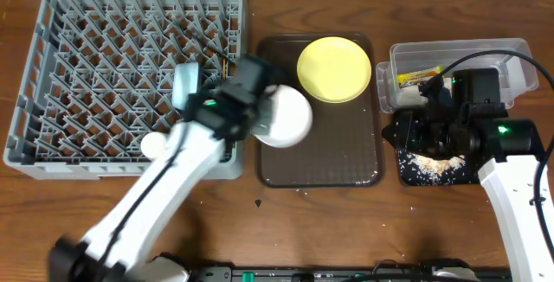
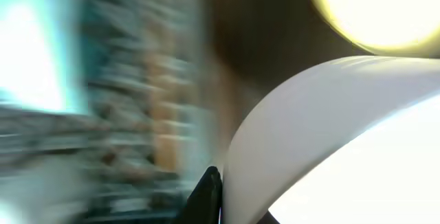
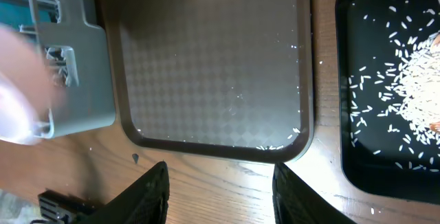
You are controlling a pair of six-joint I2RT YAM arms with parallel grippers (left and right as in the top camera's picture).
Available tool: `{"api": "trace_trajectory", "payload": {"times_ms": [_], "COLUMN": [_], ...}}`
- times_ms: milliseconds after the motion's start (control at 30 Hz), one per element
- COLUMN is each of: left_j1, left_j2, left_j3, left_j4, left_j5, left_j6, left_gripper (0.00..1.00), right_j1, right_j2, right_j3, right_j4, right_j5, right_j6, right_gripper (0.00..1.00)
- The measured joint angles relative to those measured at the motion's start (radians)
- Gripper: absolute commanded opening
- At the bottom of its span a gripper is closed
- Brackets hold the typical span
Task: Sort waste into correct bins and load items into the dishwasher
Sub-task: 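Lift the pink bowl with the left gripper and carry it over the rack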
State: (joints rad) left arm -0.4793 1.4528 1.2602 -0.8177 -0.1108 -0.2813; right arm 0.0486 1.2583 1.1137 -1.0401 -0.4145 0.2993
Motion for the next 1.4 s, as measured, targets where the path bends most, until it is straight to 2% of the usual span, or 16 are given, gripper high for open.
{"api": "trace_trajectory", "payload": {"times_ms": [133,233,300,467,600,800,1133,1400], "left_j1": [0.098,0.189,0.245,0.372,0.443,0.485,0.486,0.475], "left_j2": [-0.094,-0.103,-0.098,-0.053,0.018,0.159,0.347,0.359], "left_j3": [0.002,0.002,0.000,0.002,0.002,0.002,0.001,0.001], "left_j4": [-0.010,0.057,0.150,0.327,0.345,0.406,0.486,0.512], "left_j5": [-0.305,-0.536,-0.657,-0.818,-0.885,-0.942,-1.038,-1.073], "left_j6": [0.055,0.111,0.207,0.457,0.560,0.619,0.642,0.645], "left_gripper": [0.07,0.07,0.07,0.07,0.07,0.08,0.08,0.08], "right_j1": [0.000,0.000,0.000,0.000,0.000,0.000,0.000,0.000], "right_j2": [0.000,0.000,0.000,0.000,0.000,0.000,0.000,0.000], "right_j3": [0.000,0.000,0.000,0.000,0.000,0.000,0.000,0.000], "right_j4": [0.000,0.001,0.000,0.002,0.003,0.005,0.004,0.004], "right_j5": [0.000,0.000,0.000,0.000,0.000,0.000,0.000,0.000], "right_j6": [0.000,0.000,0.000,0.000,0.000,0.000,0.000,0.000], "right_gripper": [0.47,0.47,0.48,0.48,0.49,0.49,0.49,0.49]}}
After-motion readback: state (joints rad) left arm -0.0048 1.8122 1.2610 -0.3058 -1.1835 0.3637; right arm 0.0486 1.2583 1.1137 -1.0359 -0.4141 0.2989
